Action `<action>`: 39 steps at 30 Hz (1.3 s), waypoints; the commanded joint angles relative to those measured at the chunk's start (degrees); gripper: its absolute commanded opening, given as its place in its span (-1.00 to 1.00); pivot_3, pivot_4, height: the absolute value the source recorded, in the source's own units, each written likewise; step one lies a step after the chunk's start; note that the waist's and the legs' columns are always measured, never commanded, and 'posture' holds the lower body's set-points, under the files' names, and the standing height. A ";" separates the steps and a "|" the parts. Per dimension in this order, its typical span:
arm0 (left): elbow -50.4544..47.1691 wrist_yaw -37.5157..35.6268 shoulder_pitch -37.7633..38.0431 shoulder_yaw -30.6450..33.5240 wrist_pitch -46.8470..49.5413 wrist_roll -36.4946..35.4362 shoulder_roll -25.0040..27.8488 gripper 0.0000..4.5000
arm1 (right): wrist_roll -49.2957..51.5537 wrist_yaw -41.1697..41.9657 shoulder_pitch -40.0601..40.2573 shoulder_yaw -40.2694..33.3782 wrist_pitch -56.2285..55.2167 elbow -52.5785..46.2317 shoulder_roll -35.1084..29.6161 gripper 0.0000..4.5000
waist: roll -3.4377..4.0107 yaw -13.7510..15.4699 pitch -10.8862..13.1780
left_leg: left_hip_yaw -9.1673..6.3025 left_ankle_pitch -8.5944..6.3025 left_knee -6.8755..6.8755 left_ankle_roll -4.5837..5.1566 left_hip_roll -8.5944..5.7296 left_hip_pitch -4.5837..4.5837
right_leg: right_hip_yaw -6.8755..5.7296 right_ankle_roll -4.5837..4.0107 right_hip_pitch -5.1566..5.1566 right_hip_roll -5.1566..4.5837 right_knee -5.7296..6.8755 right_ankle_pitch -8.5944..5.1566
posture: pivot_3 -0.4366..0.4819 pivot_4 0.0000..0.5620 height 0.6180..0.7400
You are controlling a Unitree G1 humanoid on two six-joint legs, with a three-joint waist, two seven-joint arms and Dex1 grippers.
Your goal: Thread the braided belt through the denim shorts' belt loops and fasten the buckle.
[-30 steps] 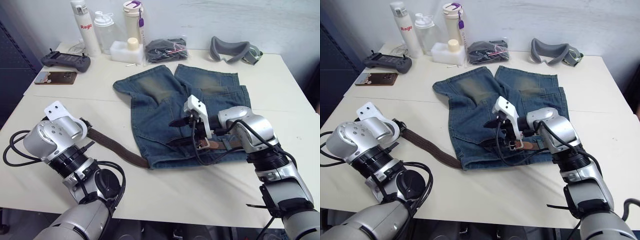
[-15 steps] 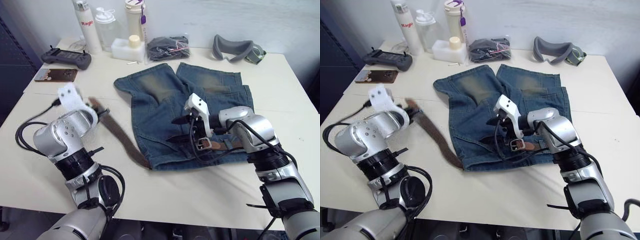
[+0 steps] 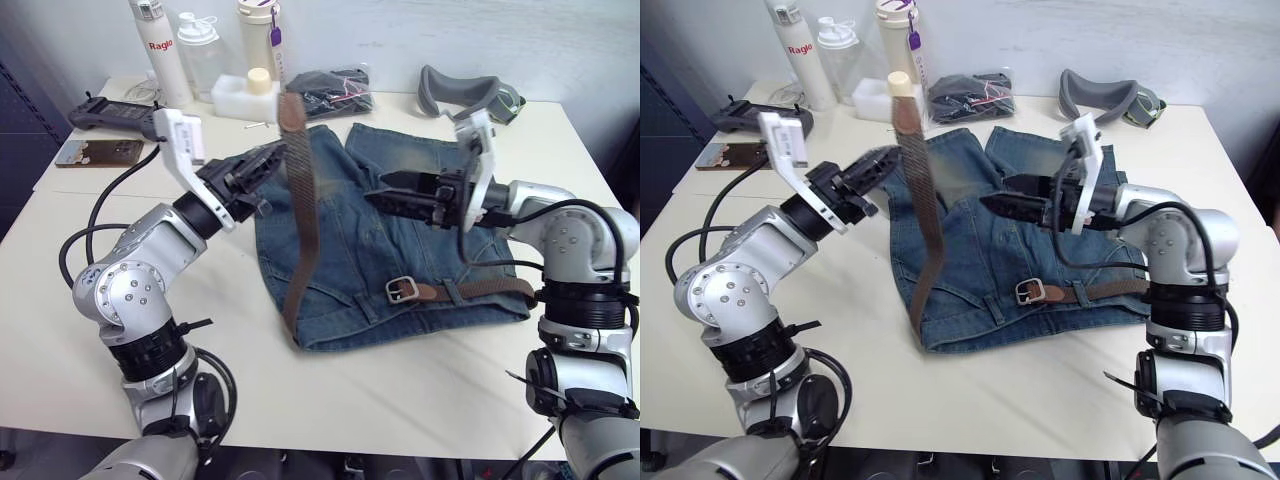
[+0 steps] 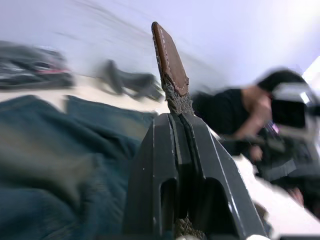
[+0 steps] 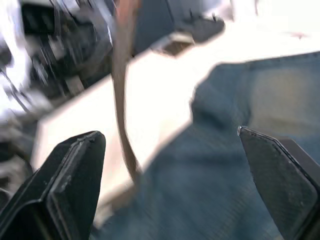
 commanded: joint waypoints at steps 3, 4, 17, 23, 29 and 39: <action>6.29 -9.94 -2.40 -9.72 -6.69 -0.15 3.92 -0.98 | 8.21 -8.81 -2.40 -5.72 6.10 -2.19 4.20 1.00 | 0.13 -0.02 0.07 | -0.02 0.15 -0.15 0.01 -0.08 0.02 | -0.01 -0.04 0.00 -0.04 0.00 0.02 | -0.05 -0.47 0.06; 7.23 -11.05 -2.86 -10.70 -7.24 -0.25 4.34 -0.98 | 8.31 -9.76 -2.27 -5.39 6.17 -2.36 4.66 1.00 | 0.14 -0.02 0.07 | -0.02 0.20 -0.20 0.01 -0.09 0.03 | -0.01 -0.04 -0.01 -0.04 -0.01 0.03 | -0.05 -0.47 0.06; 15.65 -12.19 -4.34 -14.56 -10.47 0.57 5.94 -1.00 | 18.63 -20.09 -1.77 -10.22 9.53 -1.38 7.50 -0.53 | 0.27 -0.08 0.16 | -0.11 0.35 -0.39 -0.02 -0.10 0.01 | -0.08 -0.06 -0.05 -0.03 -0.06 0.04 | -0.05 -0.47 0.06; 16.05 -13.11 -4.44 -13.79 -9.60 -1.03 6.57 -1.00 | 19.21 -21.19 -2.27 -8.61 8.48 -0.89 7.87 -0.97 | 0.30 -0.09 0.17 | -0.12 0.39 -0.39 -0.03 -0.10 0.02 | -0.08 -0.06 -0.05 -0.03 -0.04 0.04 | -0.05 -0.47 0.06; 16.18 -12.54 -4.30 -11.03 -8.76 -2.04 8.69 -0.68 | 18.19 -21.06 -2.91 -8.37 6.37 1.27 6.11 -1.00 | 0.31 -0.13 0.17 | -0.12 0.39 -0.38 -0.03 -0.11 0.02 | -0.08 -0.07 -0.05 -0.03 -0.03 0.05 | -0.05 -0.47 0.06; 7.83 -11.58 0.45 -13.30 -19.88 5.45 13.28 0.97 | 23.17 -37.16 -5.00 -16.11 3.17 5.12 10.73 -1.00 | 0.43 -0.10 0.25 | -0.13 0.40 -0.39 -0.03 -0.12 0.00 | -0.09 -0.07 -0.06 -0.05 -0.05 0.05 | -0.05 -0.47 0.06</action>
